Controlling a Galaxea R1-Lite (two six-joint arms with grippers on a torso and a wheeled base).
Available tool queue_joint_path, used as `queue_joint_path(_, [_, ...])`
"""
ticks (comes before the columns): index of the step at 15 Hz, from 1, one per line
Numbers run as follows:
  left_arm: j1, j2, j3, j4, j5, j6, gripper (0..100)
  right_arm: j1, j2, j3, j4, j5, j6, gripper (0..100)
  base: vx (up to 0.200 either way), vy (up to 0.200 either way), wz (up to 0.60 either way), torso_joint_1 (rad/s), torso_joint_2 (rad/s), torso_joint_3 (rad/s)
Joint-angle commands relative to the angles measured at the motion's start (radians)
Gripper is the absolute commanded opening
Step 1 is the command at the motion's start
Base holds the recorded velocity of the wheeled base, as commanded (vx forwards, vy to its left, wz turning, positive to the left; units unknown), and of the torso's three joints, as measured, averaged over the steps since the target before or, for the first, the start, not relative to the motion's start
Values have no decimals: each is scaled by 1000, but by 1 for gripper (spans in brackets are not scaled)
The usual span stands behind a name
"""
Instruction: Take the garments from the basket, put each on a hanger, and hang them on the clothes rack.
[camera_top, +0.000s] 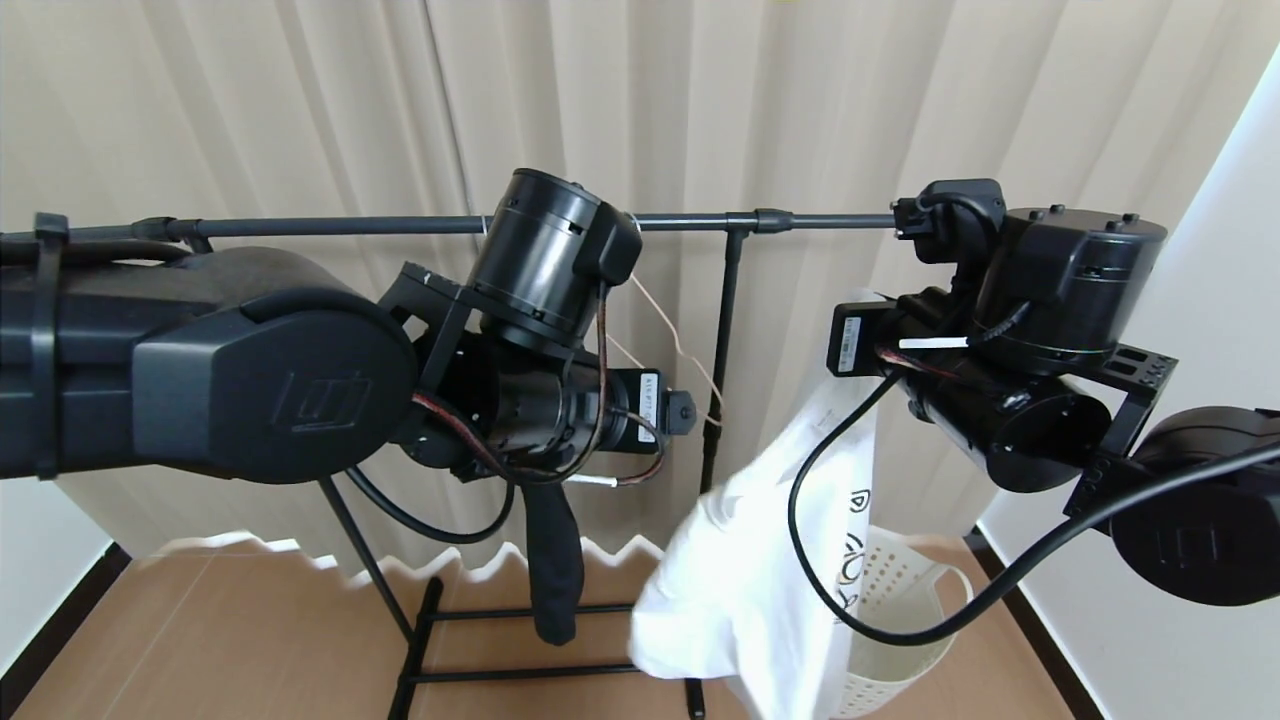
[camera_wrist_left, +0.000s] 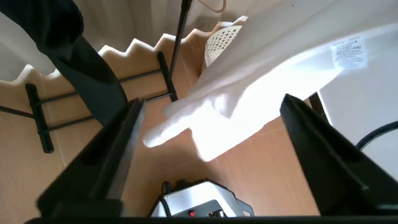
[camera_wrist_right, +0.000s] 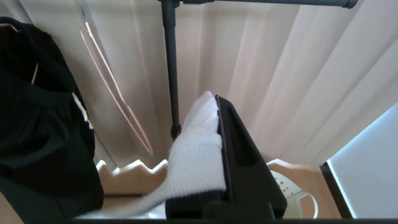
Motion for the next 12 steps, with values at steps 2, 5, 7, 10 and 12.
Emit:
queue_joint_path(2, [27, 16, 2, 1, -12, 18, 100, -39, -7, -1, -1, 14, -7, 0, 0, 0, 0, 0, 0, 0])
queue_joint_path(5, [66, 77, -30, 7, -1, 15, 100, -56, -66, 30, -1, 69, -44, 0, 0, 0, 0, 0, 0, 0])
queue_joint_path(7, [80, 92, -37, -4, -9, 18, 100, -89, -77, 30, -1, 94, -52, 0, 0, 0, 0, 0, 0, 0])
queue_joint_path(10, [78, 118, -54, -22, -4, 18, 100, -110, -85, 28, 1, 95, -55, 0, 0, 0, 0, 0, 0, 0])
queue_joint_path(12, [78, 131, -67, -30, -4, 15, 100, -122, -85, 28, -1, 95, -67, 0, 0, -200, 0, 2, 5, -2])
